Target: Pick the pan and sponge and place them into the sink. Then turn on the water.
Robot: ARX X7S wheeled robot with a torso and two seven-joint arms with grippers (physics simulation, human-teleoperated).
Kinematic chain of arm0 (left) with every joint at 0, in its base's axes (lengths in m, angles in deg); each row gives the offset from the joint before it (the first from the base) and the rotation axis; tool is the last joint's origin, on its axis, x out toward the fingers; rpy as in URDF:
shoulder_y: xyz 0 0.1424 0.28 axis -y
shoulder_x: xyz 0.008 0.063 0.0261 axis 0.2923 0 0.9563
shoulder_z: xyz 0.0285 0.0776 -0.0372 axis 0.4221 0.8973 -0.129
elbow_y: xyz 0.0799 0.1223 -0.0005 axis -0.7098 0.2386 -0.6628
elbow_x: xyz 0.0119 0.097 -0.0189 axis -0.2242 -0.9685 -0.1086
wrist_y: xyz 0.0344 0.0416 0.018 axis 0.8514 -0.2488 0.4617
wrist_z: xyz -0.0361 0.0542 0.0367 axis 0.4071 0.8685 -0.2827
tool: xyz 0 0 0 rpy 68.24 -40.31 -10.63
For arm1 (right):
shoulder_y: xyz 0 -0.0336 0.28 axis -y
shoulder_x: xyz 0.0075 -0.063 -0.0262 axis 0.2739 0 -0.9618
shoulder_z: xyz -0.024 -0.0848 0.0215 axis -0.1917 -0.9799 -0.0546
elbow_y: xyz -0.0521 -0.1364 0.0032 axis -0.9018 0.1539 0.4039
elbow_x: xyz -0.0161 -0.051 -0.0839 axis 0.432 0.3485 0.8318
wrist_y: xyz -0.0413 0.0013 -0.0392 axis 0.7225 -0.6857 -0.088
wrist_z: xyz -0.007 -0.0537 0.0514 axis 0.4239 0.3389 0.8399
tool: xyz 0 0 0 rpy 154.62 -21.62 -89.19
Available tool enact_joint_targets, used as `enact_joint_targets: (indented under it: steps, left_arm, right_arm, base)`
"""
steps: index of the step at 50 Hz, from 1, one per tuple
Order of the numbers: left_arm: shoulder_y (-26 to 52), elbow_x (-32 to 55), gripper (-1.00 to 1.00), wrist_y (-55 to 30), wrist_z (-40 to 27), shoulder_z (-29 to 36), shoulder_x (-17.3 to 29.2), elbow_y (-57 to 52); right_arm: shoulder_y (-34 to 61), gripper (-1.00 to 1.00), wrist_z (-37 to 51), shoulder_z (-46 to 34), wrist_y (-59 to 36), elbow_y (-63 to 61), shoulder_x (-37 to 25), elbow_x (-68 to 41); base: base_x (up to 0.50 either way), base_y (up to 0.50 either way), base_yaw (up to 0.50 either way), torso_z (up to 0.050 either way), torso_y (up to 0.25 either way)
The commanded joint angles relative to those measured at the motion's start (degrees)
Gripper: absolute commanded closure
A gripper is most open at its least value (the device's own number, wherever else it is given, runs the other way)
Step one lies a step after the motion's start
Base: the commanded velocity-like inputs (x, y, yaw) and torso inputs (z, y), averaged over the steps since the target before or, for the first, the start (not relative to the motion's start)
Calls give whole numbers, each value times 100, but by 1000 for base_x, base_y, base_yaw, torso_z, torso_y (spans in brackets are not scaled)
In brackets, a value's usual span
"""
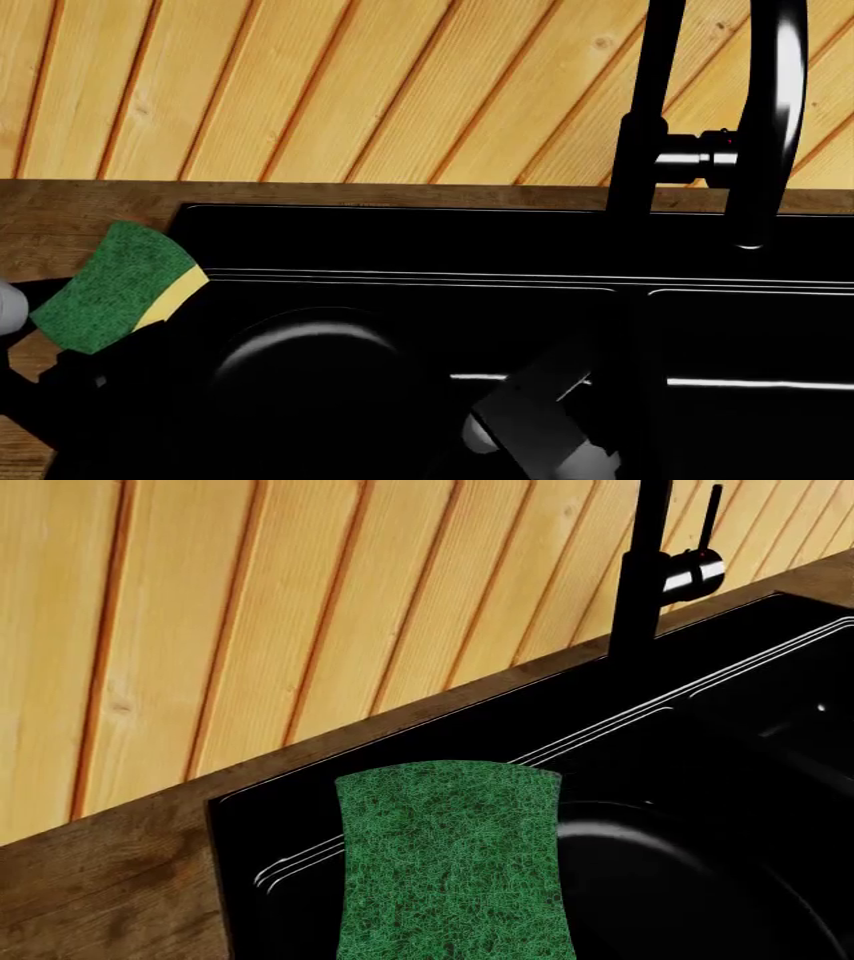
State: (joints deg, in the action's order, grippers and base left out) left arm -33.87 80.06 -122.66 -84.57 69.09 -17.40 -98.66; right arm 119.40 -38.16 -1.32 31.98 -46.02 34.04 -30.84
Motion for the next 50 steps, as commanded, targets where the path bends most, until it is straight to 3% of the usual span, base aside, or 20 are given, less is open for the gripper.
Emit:
enact_joint_targets:
  steps: [1,16,18,24,29,31,49,50]
  left_arm:
    - [-25,37,100,44,-31,7,12,18]
    - [-117,63,100,117,-18,-36,58,-8]
    - [-291,124,100,183,92,-189,272,-70]
    - [-417,211,100,225,113,-281,355,-129]
    - [-337,198,100,193,56,-220,280,-96]
    - [-132,87,100,105,-77,-3,33,-19]
    - [-218,79,100,179,-99,-19,52,-42]
    - [-214,66,100,179,-111,4,25,-36]
  right_arm:
    - [105,100,-203,-177,54,379,450,283]
    - [108,100,-606,-545,344,1230,905,805]
    - [75,100,-689,-659,395,1365,980,927]
    - [62,100,-736,-824,469,1626,1041,1178]
    - [7,100,-825,-881,527,1731,1085,1212]
    - [-12,100,-860,-912,553,1781,1109,1239]
    - [-53,100,-1153,-1198,692,2036,1234,1480]
    - [-54,-100,-1163,-1214,689,2021,1232,1485]
  base:
    - [0,0,0,0,0]
    - [0,0,0,1,1]
    - [0,0,0,0,5]
    - [0,0,0,0,0]
    - [0,0,0,0,2]
    - [0,0,0,0,0]
    - [0,0,0,1,2]
    - [0,0,0,0,0]
